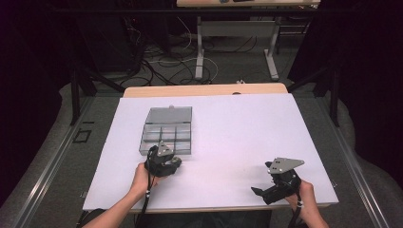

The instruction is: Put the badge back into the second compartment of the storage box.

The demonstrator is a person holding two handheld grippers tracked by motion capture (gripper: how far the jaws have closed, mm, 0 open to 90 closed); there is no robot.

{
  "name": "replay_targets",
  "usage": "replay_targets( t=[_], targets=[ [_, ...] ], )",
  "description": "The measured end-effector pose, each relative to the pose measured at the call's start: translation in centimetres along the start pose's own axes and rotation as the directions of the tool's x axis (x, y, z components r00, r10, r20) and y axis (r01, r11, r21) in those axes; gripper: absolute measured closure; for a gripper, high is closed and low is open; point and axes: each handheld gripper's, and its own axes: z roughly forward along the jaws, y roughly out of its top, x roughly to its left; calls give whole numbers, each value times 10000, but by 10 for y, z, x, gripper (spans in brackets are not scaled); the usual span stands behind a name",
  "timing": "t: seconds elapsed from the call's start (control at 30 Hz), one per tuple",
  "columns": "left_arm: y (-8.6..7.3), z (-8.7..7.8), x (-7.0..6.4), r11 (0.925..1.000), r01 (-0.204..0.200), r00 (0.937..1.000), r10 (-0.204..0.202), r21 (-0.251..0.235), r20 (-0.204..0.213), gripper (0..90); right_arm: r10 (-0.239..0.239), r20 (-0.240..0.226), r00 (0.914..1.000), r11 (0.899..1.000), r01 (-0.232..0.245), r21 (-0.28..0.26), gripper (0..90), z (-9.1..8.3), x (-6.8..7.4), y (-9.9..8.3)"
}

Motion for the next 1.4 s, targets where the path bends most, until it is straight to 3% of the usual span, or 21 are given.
replay_targets(
  t=[0.53, 0.93, 1.4],
  targets=[
    [3, -7, 0, 9998, -66, 10000, 67, -166, 57, 577, -29, 12, 10000, 10000, 29, 6, 0, 0, 0, 0],
    [2, -14, -1, 9988, -307, 9992, 297, -376, -252, 577, -5, 46, 10000, 10000, 5, -4, 0, 0, 1, 0],
    [2, -23, 3, 9987, -147, 9998, 141, -485, -125, 577, 65, 60, 10000, 10000, -65, 31, 0, 0, 1, 0]
  ],
)
